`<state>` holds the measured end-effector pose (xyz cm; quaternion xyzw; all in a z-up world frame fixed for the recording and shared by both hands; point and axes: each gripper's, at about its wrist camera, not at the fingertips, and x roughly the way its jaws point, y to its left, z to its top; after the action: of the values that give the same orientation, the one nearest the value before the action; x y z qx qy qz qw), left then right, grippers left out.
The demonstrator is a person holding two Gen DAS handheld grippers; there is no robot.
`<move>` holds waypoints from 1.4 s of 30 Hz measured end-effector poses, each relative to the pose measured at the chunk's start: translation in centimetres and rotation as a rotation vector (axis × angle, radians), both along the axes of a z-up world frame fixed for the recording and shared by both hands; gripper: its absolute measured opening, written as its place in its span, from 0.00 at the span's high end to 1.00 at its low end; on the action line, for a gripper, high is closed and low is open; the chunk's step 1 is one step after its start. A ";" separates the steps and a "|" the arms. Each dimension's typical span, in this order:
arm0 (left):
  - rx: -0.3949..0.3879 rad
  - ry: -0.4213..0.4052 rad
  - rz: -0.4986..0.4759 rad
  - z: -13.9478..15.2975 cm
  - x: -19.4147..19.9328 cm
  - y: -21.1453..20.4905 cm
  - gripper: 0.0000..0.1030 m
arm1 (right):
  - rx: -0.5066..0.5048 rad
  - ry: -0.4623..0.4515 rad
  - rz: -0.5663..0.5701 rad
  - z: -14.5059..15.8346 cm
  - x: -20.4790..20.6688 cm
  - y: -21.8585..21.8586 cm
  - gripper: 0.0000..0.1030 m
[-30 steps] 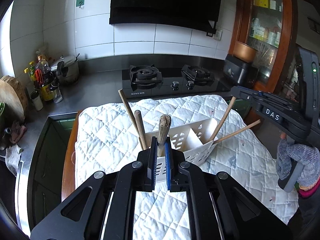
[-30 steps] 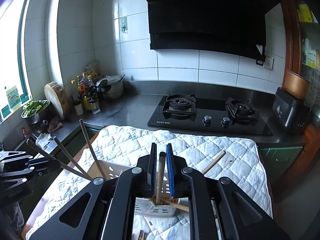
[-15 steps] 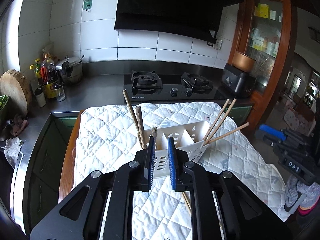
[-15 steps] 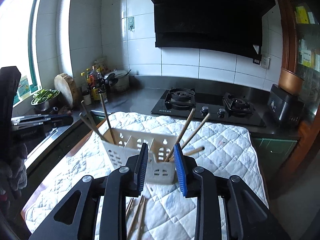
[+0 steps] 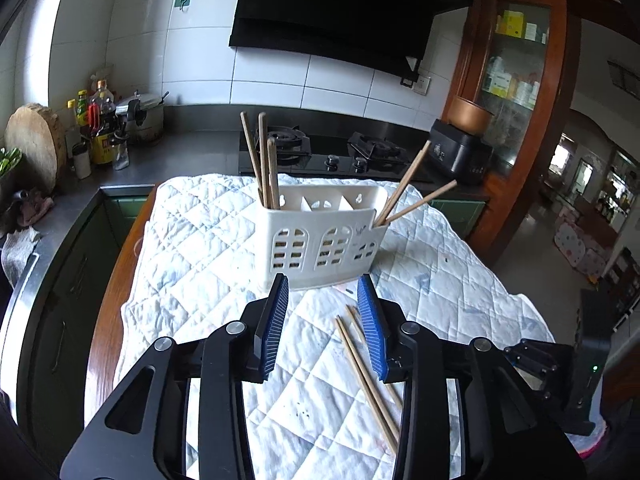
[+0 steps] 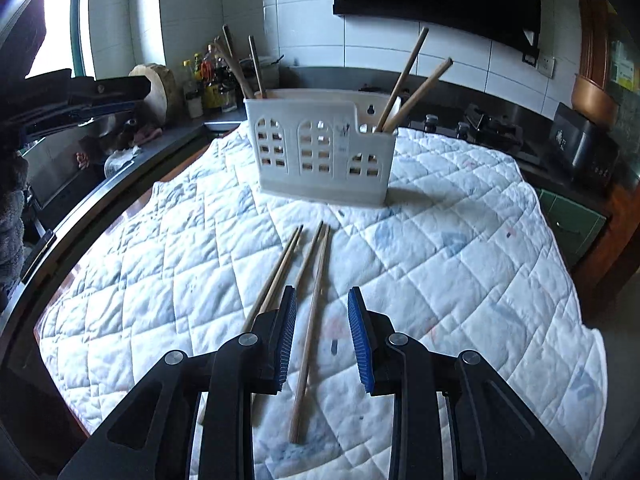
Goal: Organize utensils
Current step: 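Move both open grippers back to the remaining chopsticks on the cloth, then close the right gripper on a chopstick while the left gripper closes on another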
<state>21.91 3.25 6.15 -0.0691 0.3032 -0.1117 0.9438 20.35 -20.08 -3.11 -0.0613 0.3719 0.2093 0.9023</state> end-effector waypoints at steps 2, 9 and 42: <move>-0.016 0.019 0.003 -1.3 -0.8 0.0 0.63 | -0.005 0.022 0.003 -1.5 -0.6 0.0 0.74; -0.011 0.075 0.029 -5.5 -3.1 -0.2 0.63 | -0.007 0.079 -0.001 -4.8 -1.6 0.7 0.76; -0.008 0.353 -0.026 -15.8 -3.7 -7.9 0.66 | 0.076 0.096 -0.036 -5.7 -2.0 -1.6 0.93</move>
<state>18.25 -4.68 -9.61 -0.0875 0.4645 -0.1110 0.8742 18.32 -21.67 -8.77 -0.0100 0.4075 0.2098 0.8887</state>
